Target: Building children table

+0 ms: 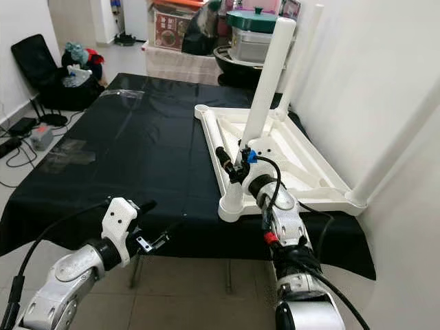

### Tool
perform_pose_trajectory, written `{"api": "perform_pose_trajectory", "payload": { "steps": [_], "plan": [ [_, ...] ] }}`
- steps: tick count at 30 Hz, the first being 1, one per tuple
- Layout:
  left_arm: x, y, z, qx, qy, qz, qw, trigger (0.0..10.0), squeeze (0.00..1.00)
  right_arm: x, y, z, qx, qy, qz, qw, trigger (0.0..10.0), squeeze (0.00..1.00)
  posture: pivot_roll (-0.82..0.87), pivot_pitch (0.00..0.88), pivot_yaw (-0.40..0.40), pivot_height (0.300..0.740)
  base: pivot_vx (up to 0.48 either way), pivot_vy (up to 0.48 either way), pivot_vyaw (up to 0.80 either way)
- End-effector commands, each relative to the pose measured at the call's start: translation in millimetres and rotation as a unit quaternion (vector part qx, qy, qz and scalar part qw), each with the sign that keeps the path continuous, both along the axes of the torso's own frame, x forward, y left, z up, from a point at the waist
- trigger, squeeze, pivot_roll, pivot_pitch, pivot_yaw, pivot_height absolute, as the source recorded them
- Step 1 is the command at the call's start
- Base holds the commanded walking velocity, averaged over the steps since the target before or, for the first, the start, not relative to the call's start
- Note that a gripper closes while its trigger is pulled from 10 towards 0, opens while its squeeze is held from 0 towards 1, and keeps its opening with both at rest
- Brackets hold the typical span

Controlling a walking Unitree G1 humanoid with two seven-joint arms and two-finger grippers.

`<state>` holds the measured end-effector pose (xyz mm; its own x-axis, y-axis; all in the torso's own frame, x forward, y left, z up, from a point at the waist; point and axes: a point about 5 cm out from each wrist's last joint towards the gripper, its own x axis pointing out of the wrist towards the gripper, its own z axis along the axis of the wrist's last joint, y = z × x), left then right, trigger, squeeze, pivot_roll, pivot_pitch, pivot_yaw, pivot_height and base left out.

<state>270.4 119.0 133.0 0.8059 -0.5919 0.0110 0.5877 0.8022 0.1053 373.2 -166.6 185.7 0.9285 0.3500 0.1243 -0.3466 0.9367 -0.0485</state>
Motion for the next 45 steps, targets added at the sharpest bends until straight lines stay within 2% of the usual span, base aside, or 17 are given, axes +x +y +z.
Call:
{"api": "perform_pose_trajectory", "payload": {
  "steps": [1, 7, 10, 11, 12, 13, 14, 16, 20, 25, 28, 29, 31, 32, 35, 43, 45],
  "plan": [
    [-2.2, -0.1, -0.6, -0.005, 0.006, 0.0, 1.0, 10.0, 0.0, 1.9, 0.9, 4.3, -0.018, -0.01, -0.002, 1.0, 0.0, 0.0, 0.14, 0.0, -0.128, 0.74, 0.0, 0.0, 0.0],
    [-5.4, -1.7, -2.4, -0.009, 0.014, 0.003, 1.0, 10.0, 0.0, 5.5, -7.5, 2.1, -0.026, -0.001, -0.023, 0.999, 0.0, 0.0, 0.13, 0.0, -0.123, 0.74, 0.0, 0.0, 0.0],
    [-9.9, 0.3, -2.7, -0.01, 0.021, 0.011, 1.0, 10.0, 0.0, 10.2, -35.2, -7.3, -0.031, 0.04, -0.202, 0.978, 0.0, 0.0, 0.14, 0.0, -0.125, 0.74, 0.0, 0.0, 0.0],
    [-9.9, 0.3, -2.7, -0.01, 0.021, 0.011, 1.0, 10.0, 0.0, 10.2, -35.2, -7.3, -0.031, 0.04, -0.202, 0.978, 0.0, 0.0, 0.14, 0.0, -0.125, 0.74, 0.0, 0.0, 0.0],
    [-11.6, 3.3, -2.9, -0.012, 0.023, 0.025, 0.999, 10.0, 0.0, 2.5, -55.8, -14.9, -0.013, 0.066, -0.356, 0.932, 0.0, 0.0, 0.14, 0.0, -0.128, 0.74, 0.0, 0.0, 0.0],
    [-11.6, 3.3, -2.9, -0.012, 0.023, 0.025, 0.999, 10.0, 0.0, 2.5, -55.8, -14.9, -0.013, 0.066, -0.356, 0.932, 0.0, 0.0, 0.14, 0.0, -0.128, 0.74, 0.0, 0.0, 0.0],
    [-12.8, 6.3, -1.9, -0.014, 0.023, 0.034, 0.999, 10.0, 0.0, -12.0, -52.2, -17.4, 0.014, 0.067, -0.419, 0.905, 0.0, 0.0, 0.14, 0.0, -0.121, 0.74, 0.0, 0.0, 0.0],
    [-13.3, 8.2, -1.9, -0.013, 0.024, 0.039, 0.999, 10.0, 0.0, -22.7, -41.3, -18.6, 0.032, 0.065, -0.432, 0.899, 0.0, 0.0, 0.13, 0.0, -0.118, 0.74, 0.0, 0.0, 0.0],
    [-13.4, 8.9, -2.3, -0.012, 0.024, 0.041, 0.999, 10.0, 0.0, -27.0, -35.9, -19.3, 0.039, 0.066, -0.435, 0.897, 0.0, 0.0, 0.13, 0.0, -0.118, 0.74, 0.0, 0.0, 0.0],
    [-11.2, 6.1, -2.4, -0.01, 0.025, 0.041, 0.999, 10.0, 0.0, -47.4, 0.3, -16.2, 0.081, 0.073, -0.436, 0.893, 0.0, 0.0, 0.13, 0.0, -0.111, 0.74, 0.0, 0.0, 0.0],
    [-11.2, 6.1, -2.4, -0.01, 0.025, 0.041, 0.999, 10.0, 0.0, -47.4, 0.3, -16.2, 0.081, 0.073, -0.436, 0.893, 0.0, 0.0, 0.13, 0.0, -0.111, 0.74, 0.0, 0.0, 0.0],
    [-10.4, 5.4, -2.3, -0.01, 0.025, 0.041, 0.999, 10.0, 0.0, -42.6, 10.6, -17.8, 0.086, 0.089, -0.405, 0.906, 7.4, 0.0, 0.13, 0.0, -0.111, 0.74, 0.0, 0.0, 0.0],
    [-10.4, 5.4, -2.3, -0.01, 0.025, 0.041, 0.999, 10.0, 0.0, -42.6, 10.6, -17.8, 0.086, 0.089, -0.405, 0.906, 7.4, 0.0, 0.13, 0.0, -0.111, 0.74, 0.0, 0.0, 0.0],
    [-9.7, 5.2, -2.3, -0.01, 0.026, 0.041, 0.999, 10.0, 0.0, -35.5, 20.6, -11.3, 0.094, 0.076, -0.363, 0.924, 10.0, 0.0, 0.13, 0.0, -0.116, 0.74, 0.0, 0.0, 0.0],
    [-8.4, 5.4, -2.4, -0.009, 0.026, 0.042, 0.999, 10.0, 0.0, -29.8, 24.4, -0.9, 0.109, 0.051, -0.327, 0.937, 10.0, 0.0, 0.12, 0.0, -0.114, 0.74, 0.0, 0.0, 0.0],
    [-8.3, 5.4, -2.4, -0.009, 0.027, 0.042, 0.999, 10.0, 0.0, -30.5, 23.7, 2.1, 0.111, 0.045, -0.327, 0.937, 10.0, 0.0, 0.12, 0.0, -0.114, 0.74, 0.0, 0.0, 0.0],
    [-8.2, 5.6, -2.3, -0.009, 0.027, 0.042, 0.999, 10.0, 0.0, -29.5, 18.1, 15.4, 0.119, 0.011, -0.28, 0.953, 10.0, 0.0, 0.12, 0.0, -0.115, 0.74, 0.0, 0.0, 0.0]
  ]
}}
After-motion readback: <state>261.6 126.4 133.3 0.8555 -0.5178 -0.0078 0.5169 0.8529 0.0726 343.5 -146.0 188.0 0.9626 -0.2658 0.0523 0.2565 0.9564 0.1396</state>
